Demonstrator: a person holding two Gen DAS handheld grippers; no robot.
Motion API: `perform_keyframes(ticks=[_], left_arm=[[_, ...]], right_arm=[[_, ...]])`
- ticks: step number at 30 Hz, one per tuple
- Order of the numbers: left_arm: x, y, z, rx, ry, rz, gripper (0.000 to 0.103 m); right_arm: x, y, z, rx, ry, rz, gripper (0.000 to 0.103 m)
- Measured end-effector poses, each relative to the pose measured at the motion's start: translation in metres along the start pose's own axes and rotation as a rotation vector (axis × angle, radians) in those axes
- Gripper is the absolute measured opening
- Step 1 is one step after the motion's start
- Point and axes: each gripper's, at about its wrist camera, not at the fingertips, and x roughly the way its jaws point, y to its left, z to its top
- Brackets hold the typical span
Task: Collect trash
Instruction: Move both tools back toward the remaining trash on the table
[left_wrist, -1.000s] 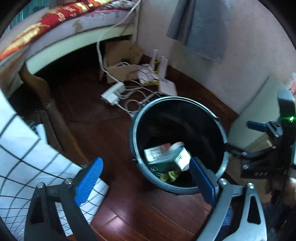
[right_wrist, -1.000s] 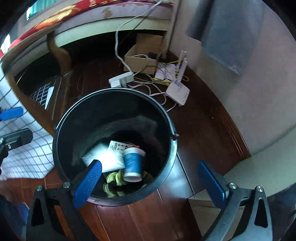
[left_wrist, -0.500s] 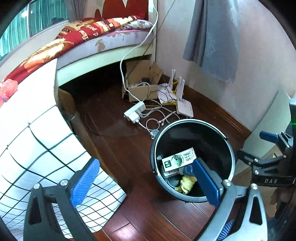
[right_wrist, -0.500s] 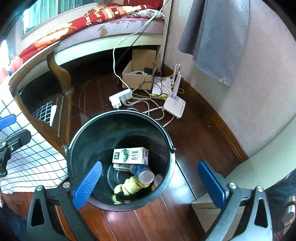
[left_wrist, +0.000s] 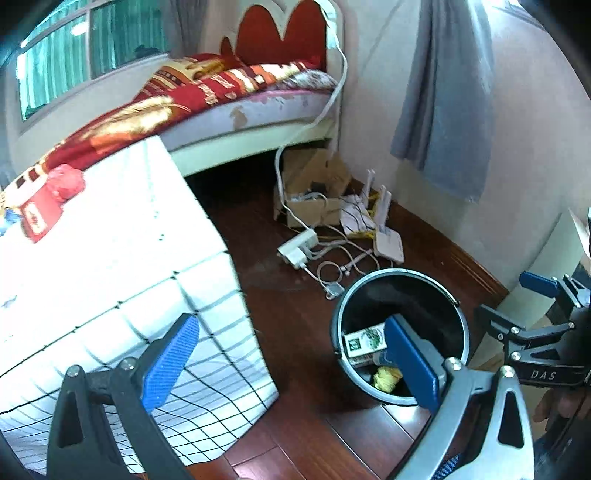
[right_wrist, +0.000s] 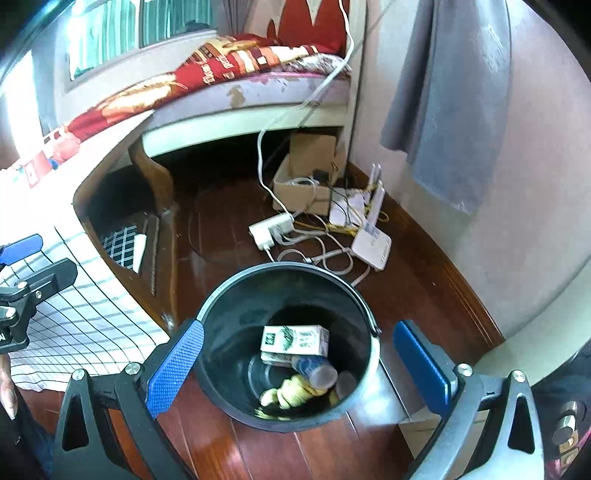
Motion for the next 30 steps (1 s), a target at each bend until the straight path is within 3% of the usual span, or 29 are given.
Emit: perform_keyframes(ticks=[16,23,30], left_arm=[[-0.055,0.092,-0.007,-0.141,-0.092,0.145,0.1],[-0.075,0.141,-0.02,-0.206,-0.118,0.223,0.095],[-0.079,0.204,-0.028,-0.29,-0.125,0.333,0.092]], right_arm=[[-0.027,0.097,0.041,-0.119,-0.154,0.171,0.103],[-0.028,0.138,0.047,-0.191,-0.179,0.215,0.103],[-0.029,0.18,0.076,-0.202,-0.184,0.254,0.103]])
